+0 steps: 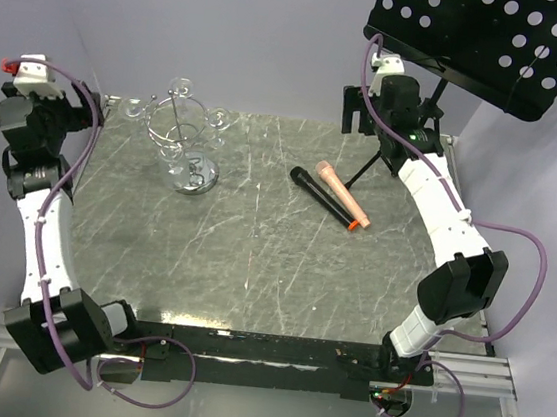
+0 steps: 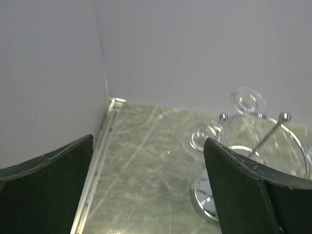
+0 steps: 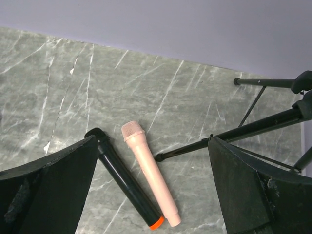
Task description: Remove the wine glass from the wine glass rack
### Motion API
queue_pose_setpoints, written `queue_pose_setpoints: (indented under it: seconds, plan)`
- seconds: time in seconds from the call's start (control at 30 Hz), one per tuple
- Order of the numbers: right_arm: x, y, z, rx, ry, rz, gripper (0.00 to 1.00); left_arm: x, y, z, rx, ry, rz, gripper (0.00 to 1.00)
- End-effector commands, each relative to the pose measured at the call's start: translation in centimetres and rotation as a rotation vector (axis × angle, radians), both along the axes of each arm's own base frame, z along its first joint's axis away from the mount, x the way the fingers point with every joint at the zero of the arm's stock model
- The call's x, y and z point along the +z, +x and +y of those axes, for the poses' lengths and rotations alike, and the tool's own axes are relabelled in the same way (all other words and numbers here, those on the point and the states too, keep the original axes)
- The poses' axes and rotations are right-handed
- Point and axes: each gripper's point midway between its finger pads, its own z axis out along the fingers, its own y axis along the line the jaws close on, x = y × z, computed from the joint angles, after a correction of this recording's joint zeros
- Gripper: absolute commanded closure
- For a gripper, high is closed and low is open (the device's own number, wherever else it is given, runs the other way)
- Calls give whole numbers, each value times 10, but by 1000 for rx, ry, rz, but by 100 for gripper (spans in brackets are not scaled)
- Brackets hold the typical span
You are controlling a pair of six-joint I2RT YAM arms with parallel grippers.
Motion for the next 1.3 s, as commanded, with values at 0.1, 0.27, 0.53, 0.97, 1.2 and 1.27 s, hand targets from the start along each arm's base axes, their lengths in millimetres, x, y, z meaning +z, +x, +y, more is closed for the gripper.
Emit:
queue_pose_setpoints:
  seconds: [0.1, 0.27, 0.53, 0.97, 1.2, 1.27]
  plan:
    - [-2, -13, 3, 51, -23, -1, 0, -44, 1, -21, -354, 78, 165, 8]
    - [-8, -11, 8, 102, -22, 25, 0, -73, -7, -32, -518, 170, 215, 12]
    - [-3, -17, 32, 293, 84, 62, 0, -108, 14, -37, -647, 45, 236, 16]
    - [-4, -35, 46, 486, 161, 90, 0, -130, 35, -34, -711, 58, 213, 5]
    - [-9, -37, 54, 550, 186, 116, 0, -142, 47, -30, -761, 48, 245, 0]
    - [-12, -34, 53, 534, 190, 129, 0, -142, 50, -29, -761, 57, 227, 1]
